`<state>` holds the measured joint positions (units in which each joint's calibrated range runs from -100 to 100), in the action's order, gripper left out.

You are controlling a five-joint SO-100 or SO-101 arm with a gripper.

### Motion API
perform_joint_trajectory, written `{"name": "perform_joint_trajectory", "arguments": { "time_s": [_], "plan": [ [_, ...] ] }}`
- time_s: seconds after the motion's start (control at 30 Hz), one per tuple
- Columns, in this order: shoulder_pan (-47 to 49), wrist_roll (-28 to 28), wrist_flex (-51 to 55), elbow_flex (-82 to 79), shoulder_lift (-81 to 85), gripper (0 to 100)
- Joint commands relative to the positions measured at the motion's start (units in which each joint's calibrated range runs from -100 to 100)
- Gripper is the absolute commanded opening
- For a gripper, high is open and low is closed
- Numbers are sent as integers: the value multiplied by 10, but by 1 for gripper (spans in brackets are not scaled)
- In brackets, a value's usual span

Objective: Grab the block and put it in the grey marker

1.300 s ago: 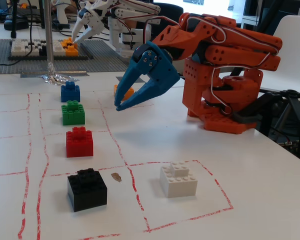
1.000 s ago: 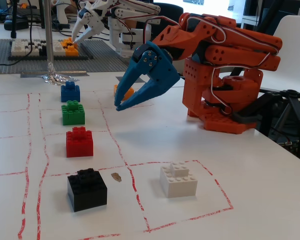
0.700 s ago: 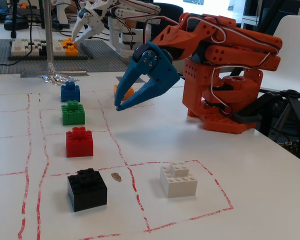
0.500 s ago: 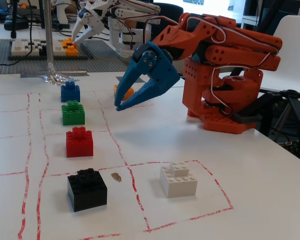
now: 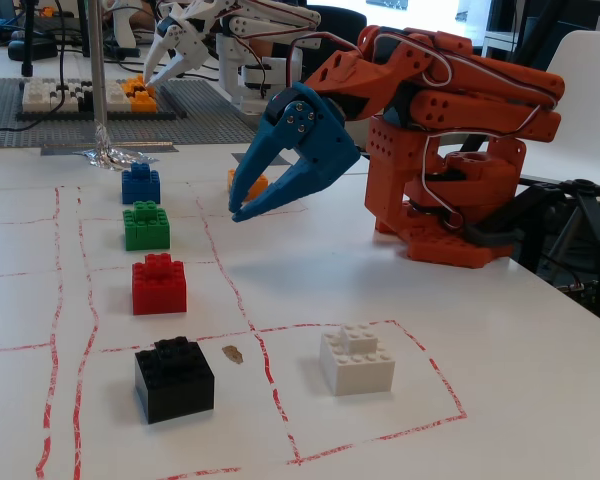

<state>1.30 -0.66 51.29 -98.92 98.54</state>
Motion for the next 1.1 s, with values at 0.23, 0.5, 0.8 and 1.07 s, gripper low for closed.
{"name": "perform_joint_trajectory", "arguments": {
  "time_s": [0.23,0.5,0.8,1.07],
  "plan": [
    [9,13,1,-9,10,0],
    [14,44,-34,61,-49,0],
    [105,92,1,365,-324,0],
    [242,197,98,608,-531,0]
  ]
}}
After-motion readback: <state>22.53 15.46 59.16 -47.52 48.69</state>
